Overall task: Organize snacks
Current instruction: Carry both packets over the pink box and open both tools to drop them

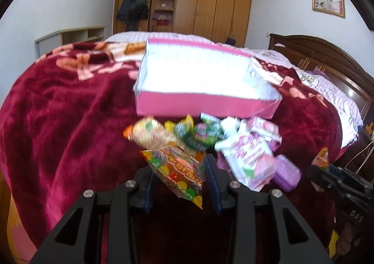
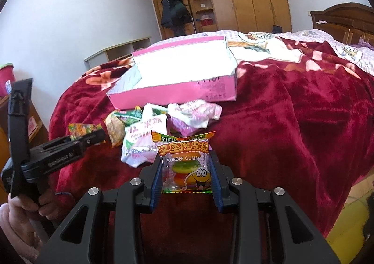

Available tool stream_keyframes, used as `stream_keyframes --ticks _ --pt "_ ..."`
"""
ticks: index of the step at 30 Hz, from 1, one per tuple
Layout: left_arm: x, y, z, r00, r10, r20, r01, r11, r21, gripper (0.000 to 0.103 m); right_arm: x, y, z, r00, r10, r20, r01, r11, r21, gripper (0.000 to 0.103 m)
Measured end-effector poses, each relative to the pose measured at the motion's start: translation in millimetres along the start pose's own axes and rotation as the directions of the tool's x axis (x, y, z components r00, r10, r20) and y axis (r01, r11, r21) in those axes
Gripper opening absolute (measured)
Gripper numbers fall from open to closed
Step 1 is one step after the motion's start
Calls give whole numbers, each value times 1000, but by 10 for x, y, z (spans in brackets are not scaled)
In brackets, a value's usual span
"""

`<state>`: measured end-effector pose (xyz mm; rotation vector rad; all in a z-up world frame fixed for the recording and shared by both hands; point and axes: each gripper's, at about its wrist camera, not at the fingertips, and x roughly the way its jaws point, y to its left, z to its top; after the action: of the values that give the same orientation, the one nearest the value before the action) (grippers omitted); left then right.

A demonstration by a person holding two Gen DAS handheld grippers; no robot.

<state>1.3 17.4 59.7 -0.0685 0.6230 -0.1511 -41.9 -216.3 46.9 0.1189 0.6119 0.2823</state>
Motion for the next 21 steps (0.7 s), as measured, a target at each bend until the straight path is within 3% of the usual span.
stream_keyframes --ticks 8,12,21 --pt "12 -62 405 998 -17 55 15 999 42 39 96 59 297 999 49 -9 -49 999 -15 36" --pt "106 -84 628 996 -6 88 0 998 63 39 173 116 537 1000 26 10 -25 997 -70 36" --pt "525 -22 1022 999 -24 45 22 999 45 39 542 12 1034 1000 10 -9 -11 998 -65 36"
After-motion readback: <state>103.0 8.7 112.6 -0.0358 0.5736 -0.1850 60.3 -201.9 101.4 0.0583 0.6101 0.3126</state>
